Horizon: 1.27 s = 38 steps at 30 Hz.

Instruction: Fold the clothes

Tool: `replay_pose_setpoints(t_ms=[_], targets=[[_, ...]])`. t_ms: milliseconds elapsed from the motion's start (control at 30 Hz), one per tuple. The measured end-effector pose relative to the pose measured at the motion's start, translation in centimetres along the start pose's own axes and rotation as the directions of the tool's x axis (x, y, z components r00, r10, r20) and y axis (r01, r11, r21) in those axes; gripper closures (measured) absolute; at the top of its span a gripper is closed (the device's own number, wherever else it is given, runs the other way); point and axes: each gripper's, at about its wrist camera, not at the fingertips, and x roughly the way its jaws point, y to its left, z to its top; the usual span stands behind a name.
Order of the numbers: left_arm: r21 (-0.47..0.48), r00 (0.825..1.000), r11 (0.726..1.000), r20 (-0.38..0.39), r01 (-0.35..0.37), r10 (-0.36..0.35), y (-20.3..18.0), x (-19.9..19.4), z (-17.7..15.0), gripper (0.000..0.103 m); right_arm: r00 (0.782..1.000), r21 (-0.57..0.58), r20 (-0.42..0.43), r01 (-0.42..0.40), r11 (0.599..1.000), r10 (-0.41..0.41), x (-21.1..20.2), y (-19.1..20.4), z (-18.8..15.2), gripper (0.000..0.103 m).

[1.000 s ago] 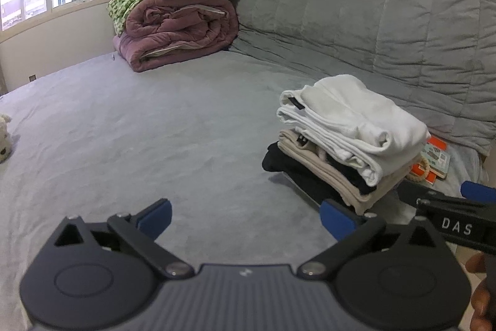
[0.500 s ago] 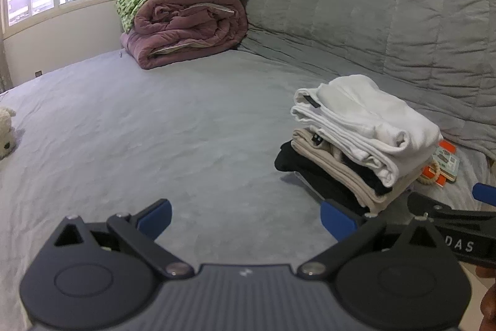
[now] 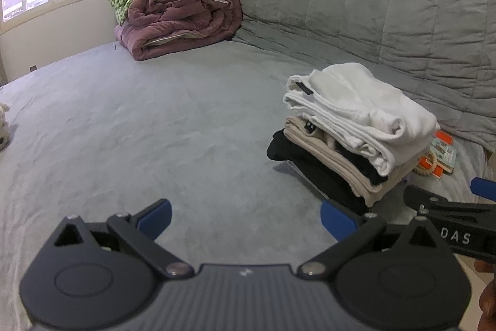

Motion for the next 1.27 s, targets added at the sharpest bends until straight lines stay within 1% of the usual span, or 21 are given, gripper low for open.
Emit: replay_pose_setpoints(t_ms=[200,367,633,800,1067,1267], targets=[[-0.001,1.0,1.0,-0.009,-0.018,0.018,0.0,0.2,-0.1,0.001,1.0,-0.007,-0.006,0.002,1.0,-0.002,0.1,0.1,0.0,0.0],[0.027,0.999,0.999,-0.012,-0.037,0.037,-0.4,0.3,-0.1,0.001,1.0,-0.007,-0.025,0.01,1.0,-0.01,0.4,0.0,-0.1,0.0],[0.028,0.999,0.999,-0.013,-0.033,0.034,-0.7,0.4,0.0,0.001,0.999,0.005,-0.047,0.022,1.0,-0.022,0.8,-0.2,-0.2,0.0],[0.034,1.0,0.999,-0.013,-0.025,0.026,-1.1,0.5,0.0,0.001,0.998,0.008,-0.059,0.011,1.0,-0.01,0.9,-0.2,-0.1,0.0],[0.054,1.0,0.998,0.007,-0.024,0.024,-1.8,0.4,0.1,0.001,0.998,0.009,-0.063,0.01,1.0,-0.009,1.0,-0.1,-0.2,0.0],[0.054,1.0,0.998,-0.004,-0.026,0.026,-1.9,0.7,0.1,0.001,0.998,0.007,-0.063,0.01,1.0,-0.01,1.0,-0.2,-0.2,0.0]])
